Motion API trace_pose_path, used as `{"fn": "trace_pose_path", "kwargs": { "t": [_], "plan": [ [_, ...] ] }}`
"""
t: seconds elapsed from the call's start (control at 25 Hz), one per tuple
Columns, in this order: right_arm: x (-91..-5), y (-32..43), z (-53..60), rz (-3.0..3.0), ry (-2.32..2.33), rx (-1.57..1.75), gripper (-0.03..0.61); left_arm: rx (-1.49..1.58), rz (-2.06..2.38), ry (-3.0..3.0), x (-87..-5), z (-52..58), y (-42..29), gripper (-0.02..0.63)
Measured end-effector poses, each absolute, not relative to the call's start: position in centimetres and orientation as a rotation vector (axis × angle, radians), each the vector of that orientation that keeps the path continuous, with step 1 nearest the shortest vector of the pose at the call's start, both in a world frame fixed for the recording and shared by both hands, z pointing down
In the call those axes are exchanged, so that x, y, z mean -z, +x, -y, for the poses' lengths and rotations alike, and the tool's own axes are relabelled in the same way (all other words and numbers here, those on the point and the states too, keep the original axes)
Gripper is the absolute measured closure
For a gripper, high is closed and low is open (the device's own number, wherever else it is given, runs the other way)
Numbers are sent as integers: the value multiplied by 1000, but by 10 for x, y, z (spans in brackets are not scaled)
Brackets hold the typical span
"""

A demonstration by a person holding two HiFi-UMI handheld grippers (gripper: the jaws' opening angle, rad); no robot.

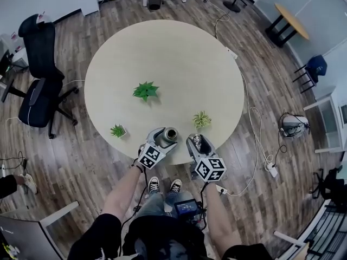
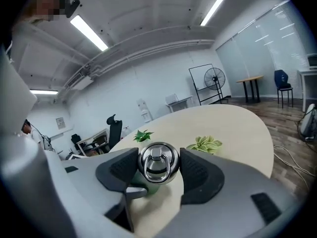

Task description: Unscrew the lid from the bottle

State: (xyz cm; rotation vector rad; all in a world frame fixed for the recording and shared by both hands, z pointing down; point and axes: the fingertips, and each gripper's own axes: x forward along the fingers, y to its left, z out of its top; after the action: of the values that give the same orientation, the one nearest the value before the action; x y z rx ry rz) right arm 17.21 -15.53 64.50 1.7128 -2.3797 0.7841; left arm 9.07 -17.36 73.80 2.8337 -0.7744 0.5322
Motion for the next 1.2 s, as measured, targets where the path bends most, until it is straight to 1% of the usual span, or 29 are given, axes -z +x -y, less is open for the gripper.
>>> {"fn": "trace_pose_path", "kwargs": {
  "t": [0.16,0.24,0.32,0.52,0.76,0.88,0.96,1.04,1.08,1.2],
  "plan": [
    [-644,170,145,2367,1726,-815,316,-550,796,2835,-739,173,93,247],
    [-642,167,142,2374,1720,-810,316,-554,779,2866,-736,171,97,191],
    [-638,165,140,2378,1710,-791,316,-530,795,2887,-730,168,98,170],
    [-624,161,135,2410,1699,-743,316,-346,986,2878,-686,157,79,172],
    [-580,155,132,2487,1707,-612,316,-159,1284,2874,-592,140,47,181],
    [-543,147,128,2545,1699,-493,316,-43,1453,2836,-536,133,26,232],
    [-518,143,124,2572,1691,-411,316,56,1555,2800,-500,127,12,281],
    [-497,139,119,2596,1675,-346,316,78,1642,2764,-476,122,-3,340],
    [-487,137,116,2608,1665,-323,316,69,1683,2749,-466,119,-11,377],
    [-466,135,106,2637,1644,-272,316,79,1784,2711,-438,110,-26,552]
  ]
}}
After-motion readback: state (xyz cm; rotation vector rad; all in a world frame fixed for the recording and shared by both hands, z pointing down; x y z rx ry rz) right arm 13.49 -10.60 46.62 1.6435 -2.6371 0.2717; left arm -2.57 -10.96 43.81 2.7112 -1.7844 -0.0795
